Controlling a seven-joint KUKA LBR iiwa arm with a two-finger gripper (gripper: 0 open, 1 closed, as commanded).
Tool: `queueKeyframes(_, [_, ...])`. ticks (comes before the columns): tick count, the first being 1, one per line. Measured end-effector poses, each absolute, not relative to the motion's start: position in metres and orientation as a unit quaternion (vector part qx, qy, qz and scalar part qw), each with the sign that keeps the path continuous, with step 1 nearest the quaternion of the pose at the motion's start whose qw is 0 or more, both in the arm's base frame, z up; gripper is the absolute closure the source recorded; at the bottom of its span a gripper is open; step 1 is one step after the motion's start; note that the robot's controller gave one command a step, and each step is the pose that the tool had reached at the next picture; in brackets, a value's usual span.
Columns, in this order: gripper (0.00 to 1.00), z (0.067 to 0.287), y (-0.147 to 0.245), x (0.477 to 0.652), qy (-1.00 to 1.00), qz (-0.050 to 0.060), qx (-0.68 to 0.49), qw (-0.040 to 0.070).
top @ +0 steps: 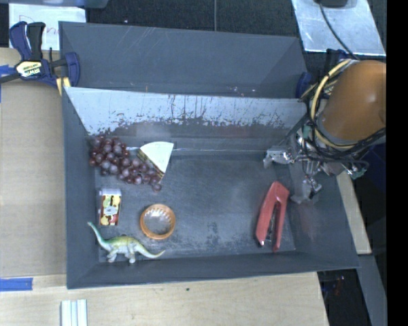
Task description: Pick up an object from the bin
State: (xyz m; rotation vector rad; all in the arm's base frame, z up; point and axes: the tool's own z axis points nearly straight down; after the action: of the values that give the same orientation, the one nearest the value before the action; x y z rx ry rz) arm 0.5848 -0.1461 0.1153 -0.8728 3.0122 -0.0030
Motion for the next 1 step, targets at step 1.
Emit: queueKeyframes(1, [0.0,0.0688,-0.1354,0.5892,0.951,-0.001,-0.31,0.004])
